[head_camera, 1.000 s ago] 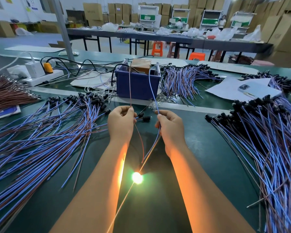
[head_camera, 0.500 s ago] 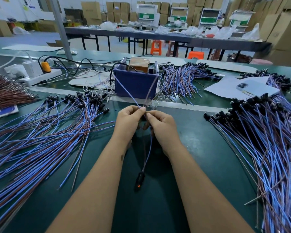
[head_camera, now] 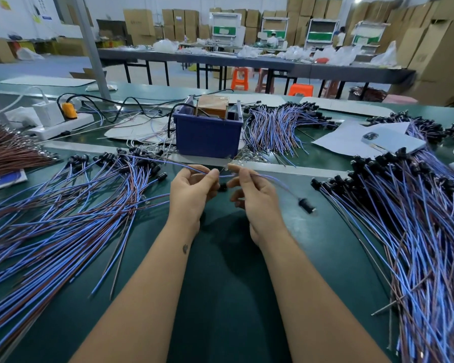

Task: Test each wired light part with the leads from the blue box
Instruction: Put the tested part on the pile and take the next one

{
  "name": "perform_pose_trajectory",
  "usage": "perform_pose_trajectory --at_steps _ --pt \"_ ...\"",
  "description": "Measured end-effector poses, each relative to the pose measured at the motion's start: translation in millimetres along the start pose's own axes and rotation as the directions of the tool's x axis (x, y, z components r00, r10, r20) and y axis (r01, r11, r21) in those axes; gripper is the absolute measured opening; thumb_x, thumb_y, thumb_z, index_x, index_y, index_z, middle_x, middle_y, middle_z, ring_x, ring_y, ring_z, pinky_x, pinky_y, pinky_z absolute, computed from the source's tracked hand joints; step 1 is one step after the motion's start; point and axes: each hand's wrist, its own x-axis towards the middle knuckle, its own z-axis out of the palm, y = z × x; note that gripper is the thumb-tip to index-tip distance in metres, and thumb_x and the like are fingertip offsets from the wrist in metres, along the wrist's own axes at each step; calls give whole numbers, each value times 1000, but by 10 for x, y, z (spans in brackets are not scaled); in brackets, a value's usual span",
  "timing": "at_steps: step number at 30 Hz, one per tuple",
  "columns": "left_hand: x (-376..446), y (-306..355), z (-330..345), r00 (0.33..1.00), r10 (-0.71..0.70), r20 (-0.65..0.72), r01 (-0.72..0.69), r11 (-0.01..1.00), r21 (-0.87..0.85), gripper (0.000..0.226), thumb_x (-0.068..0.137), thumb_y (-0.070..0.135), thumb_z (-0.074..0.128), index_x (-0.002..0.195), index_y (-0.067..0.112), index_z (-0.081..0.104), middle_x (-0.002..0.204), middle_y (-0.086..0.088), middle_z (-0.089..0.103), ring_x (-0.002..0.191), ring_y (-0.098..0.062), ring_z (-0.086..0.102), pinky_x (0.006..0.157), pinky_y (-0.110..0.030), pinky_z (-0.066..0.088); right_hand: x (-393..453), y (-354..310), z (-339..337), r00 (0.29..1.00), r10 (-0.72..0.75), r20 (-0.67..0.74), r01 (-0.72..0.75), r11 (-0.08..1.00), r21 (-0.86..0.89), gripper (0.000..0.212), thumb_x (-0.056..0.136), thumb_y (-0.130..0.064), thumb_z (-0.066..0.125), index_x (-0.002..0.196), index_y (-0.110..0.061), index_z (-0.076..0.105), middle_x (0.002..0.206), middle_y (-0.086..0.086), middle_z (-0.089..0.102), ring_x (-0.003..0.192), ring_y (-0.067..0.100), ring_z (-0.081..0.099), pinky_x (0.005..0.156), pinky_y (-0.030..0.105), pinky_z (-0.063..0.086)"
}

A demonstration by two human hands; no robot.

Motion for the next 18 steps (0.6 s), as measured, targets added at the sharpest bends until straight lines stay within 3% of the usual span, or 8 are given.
perform_pose_trajectory --at_steps 3,5,7,11,14,16,18 --pt "-102 -30 50 971 177 160 -215 942 260 20 83 5 73 75 14 58 64 2 64 57 -9 60 56 -22 51 6 1 -49 986 76 -145 -58 990 127 32 105 -23 38 82 -16 60 81 -1 65 66 8 57 61 22 47" --pt "-214 -39 129 915 285 286 -382 841 384 21 80 2 75 73 14 59 66 4 62 59 -8 57 59 -26 49 -3 -27 -94 975 130 -178 -79 959 272 33 106 -20 34 80 -11 53 67 1 63 58 8 58 57 20 49" --pt "-374 -35 230 850 341 402 -501 759 416 20 79 2 73 74 17 60 66 9 61 61 -3 55 61 -25 46 -17 -87 -182 964 174 -203 -112 952 284 32 106 -18 33 79 -11 50 50 -5 55 43 5 49 45 16 42" --pt "-775 -8 510 651 354 671 -733 525 433 14 82 12 63 89 25 63 72 12 57 65 -17 55 59 -32 49 -5 -275 -624 958 170 -231 -168 985 27 34 106 -19 34 78 -12 52 36 -11 38 34 2 31 36 15 26" --pt "-1006 -1 749 544 252 800 -814 389 431 17 89 19 56 102 23 65 95 8 66 90 -18 59 72 -32 49 -15 -525 -1114 965 128 -227 -188 945 -266 38 104 -22 37 73 -13 56 36 -12 36 37 7 30 41 22 24" --pt "-1132 -46 892 519 154 841 -808 408 425 23 92 17 52 111 22 65 110 5 65 105 -19 57 82 -31 46 -47 -731 -1443 965 78 -250 -201 832 -518 40 101 -26 43 66 -16 61 41 -10 45 47 14 40 49 27 28" --pt "-1241 -87 1031 533 72 843 -765 466 444 29 94 18 51 121 22 60 119 3 62 112 -19 54 89 -31 44 -83 -908 -1770 955 44 -292 -249 649 -719 38 98 -29 47 70 -10 66 62 6 59 64 26 53 59 34 39"
